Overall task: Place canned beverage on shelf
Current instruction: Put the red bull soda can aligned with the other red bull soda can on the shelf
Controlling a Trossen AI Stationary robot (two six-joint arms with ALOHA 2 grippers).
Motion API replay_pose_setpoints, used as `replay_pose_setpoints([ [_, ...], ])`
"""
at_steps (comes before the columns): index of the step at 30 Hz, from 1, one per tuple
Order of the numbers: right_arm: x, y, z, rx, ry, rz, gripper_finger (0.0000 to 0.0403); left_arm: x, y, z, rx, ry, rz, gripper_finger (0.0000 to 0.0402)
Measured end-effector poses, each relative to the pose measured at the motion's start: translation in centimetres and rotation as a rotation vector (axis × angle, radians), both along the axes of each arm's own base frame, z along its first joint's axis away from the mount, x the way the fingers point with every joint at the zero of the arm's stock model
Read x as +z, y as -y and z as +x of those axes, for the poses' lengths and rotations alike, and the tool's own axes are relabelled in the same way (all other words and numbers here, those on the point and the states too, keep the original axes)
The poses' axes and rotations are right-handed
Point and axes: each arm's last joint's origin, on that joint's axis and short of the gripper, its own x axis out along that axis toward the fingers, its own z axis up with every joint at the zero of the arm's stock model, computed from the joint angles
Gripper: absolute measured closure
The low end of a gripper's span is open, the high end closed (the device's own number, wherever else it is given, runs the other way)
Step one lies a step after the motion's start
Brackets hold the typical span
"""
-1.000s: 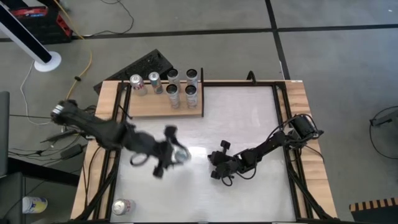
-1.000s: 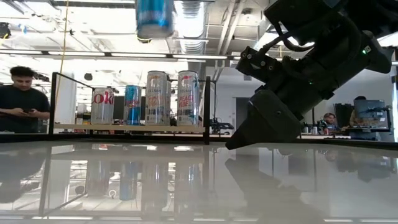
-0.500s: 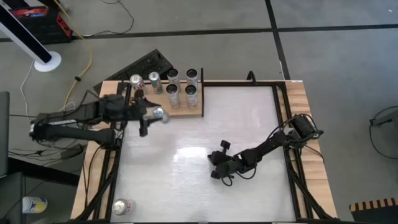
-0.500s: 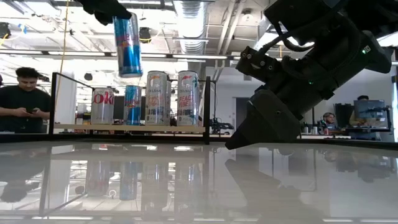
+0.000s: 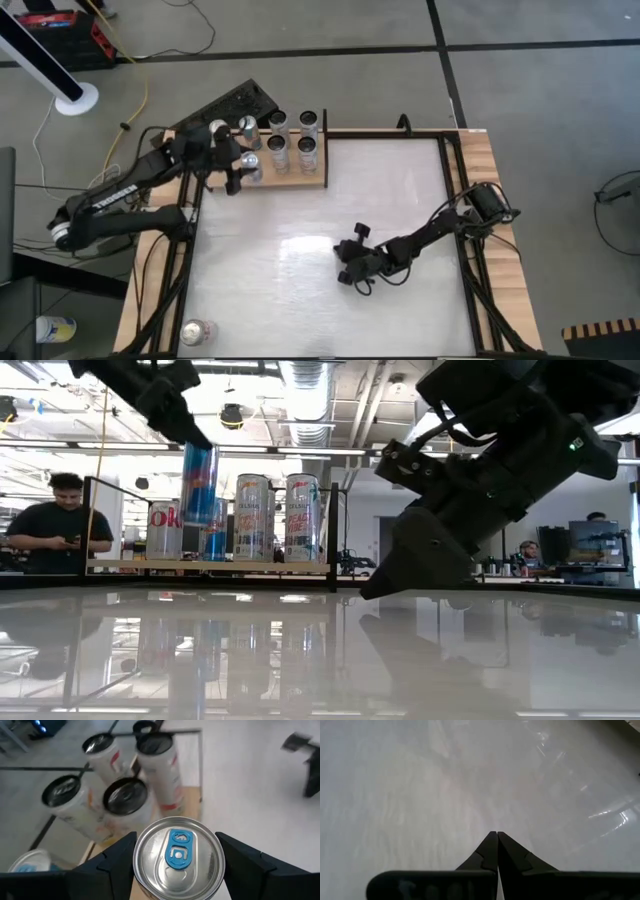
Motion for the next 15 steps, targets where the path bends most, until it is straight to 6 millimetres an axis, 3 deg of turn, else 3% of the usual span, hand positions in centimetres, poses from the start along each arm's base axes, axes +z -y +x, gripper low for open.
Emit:
replay_pose_setpoints([
  [15,-0.1,-0.3,-0.2,0.011,-0.010,-0.003,0.0376,-2.8,-6.2,-0.5,-0.041,-0.071,-0.050,0.0181],
])
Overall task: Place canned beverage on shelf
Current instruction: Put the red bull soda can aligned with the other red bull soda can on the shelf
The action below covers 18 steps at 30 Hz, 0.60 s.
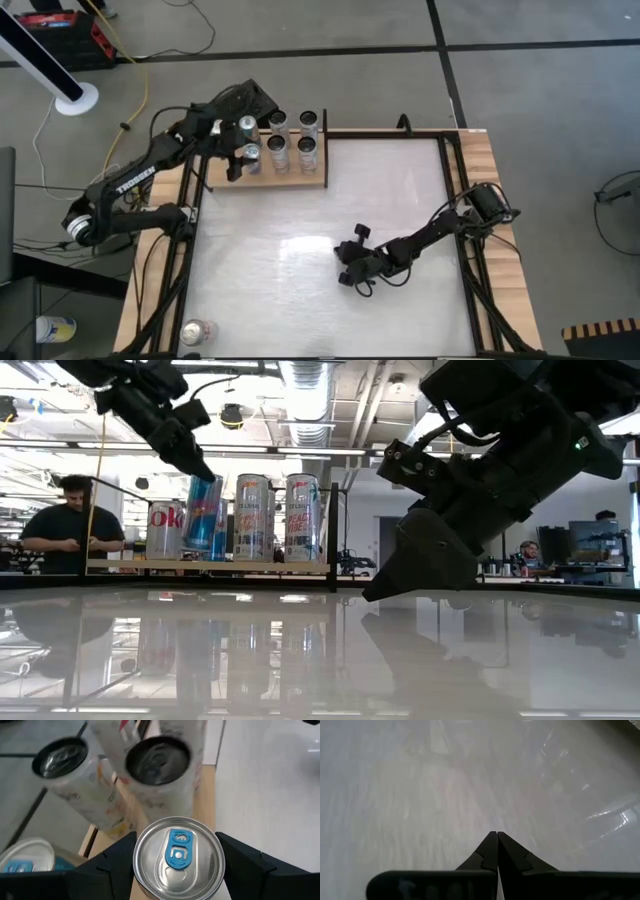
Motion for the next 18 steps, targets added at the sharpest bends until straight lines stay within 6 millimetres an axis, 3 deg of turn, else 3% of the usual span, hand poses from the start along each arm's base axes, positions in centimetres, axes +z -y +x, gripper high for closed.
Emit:
replay_pose_setpoints([
  [9,0.0,-0.2,-0.1,-0.004,0.006,0.015,0.0376,-1.6,-1.7,0.1,-0.033,-0.025,-0.064,0.0181],
  [18,0.0,-0.5,-0.2,0.004,0.006,0.015,0.0376,-1.8,-2.0,0.3,-0.044,-0.027,-0.062,0.0181],
])
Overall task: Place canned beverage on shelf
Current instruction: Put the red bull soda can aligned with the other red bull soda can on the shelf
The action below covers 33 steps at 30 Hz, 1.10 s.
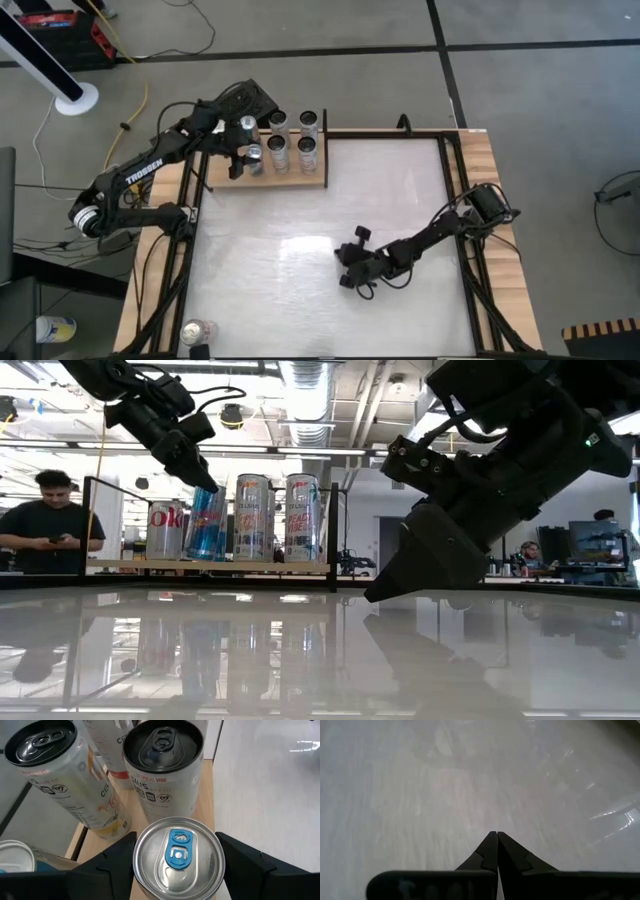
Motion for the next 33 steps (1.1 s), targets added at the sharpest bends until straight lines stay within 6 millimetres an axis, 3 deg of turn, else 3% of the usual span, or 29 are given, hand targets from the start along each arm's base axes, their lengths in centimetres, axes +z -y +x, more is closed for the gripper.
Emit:
replay_pose_setpoints([
  [4,0.00,0.05,0.02,-0.001,-0.001,-0.001,0.0376,-0.04,-0.01,-0.03,0.015,-0.006,-0.006,0.0181],
  [9,0.00,0.09,0.03,0.004,-0.004,-0.010,0.0376,-0.24,-0.04,-0.13,0.042,-0.035,-0.003,0.0128],
  [12,0.00,0.13,0.05,0.005,-0.005,-0.012,0.0376,-0.35,-0.10,-0.20,0.067,-0.059,0.006,0.0115],
  [33,0.01,0.30,0.11,0.001,-0.005,-0.014,0.0376,-0.35,-0.14,-0.30,0.107,-0.084,0.019,0.0152],
])
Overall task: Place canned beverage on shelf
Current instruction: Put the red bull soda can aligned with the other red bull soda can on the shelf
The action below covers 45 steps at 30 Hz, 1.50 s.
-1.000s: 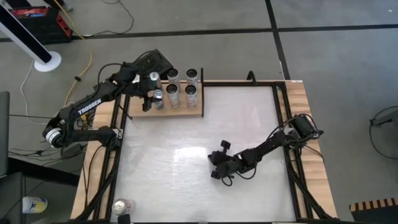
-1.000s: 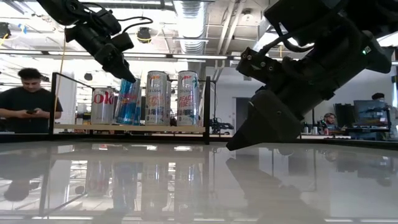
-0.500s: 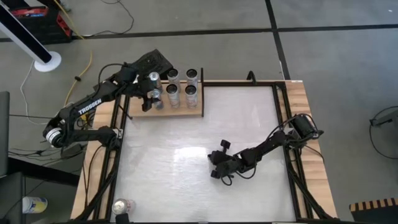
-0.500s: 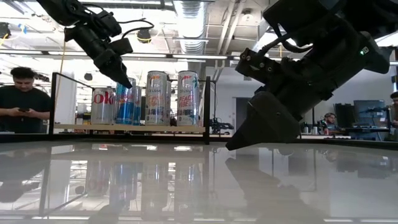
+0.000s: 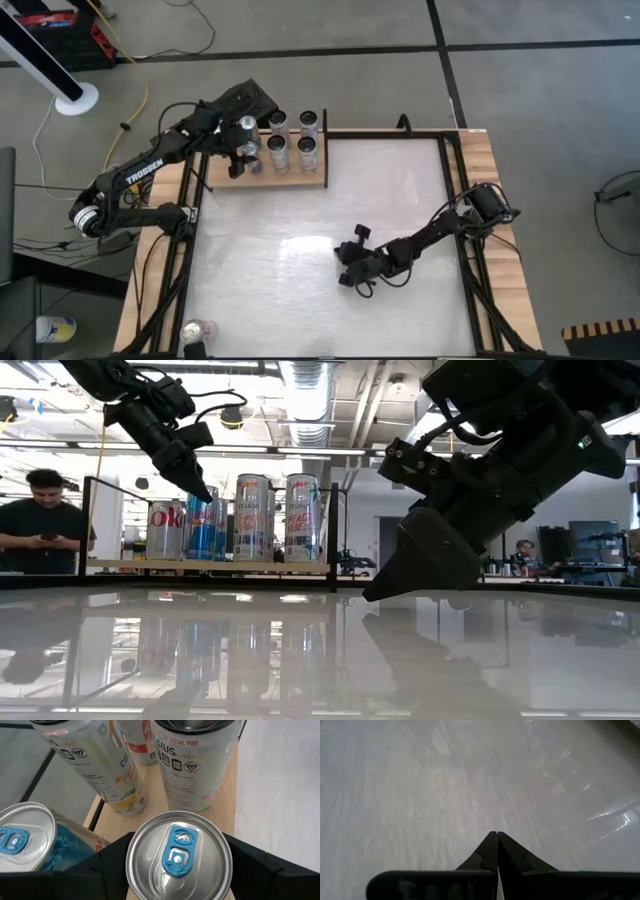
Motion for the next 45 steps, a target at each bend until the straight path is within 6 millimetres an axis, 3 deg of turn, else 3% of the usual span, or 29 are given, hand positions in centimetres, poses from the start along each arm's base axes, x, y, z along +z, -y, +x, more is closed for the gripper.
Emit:
replay_pose_setpoints([
  [37,-0.03,-0.06,0.01,0.015,-0.006,0.016,0.0376,-0.04,-0.10,-0.13,0.083,-0.030,0.000,0.0145],
  [45,-0.03,-0.06,0.00,0.015,-0.006,0.016,0.0376,-0.10,0.00,0.00,0.069,-0.042,0.013,0.0128],
])
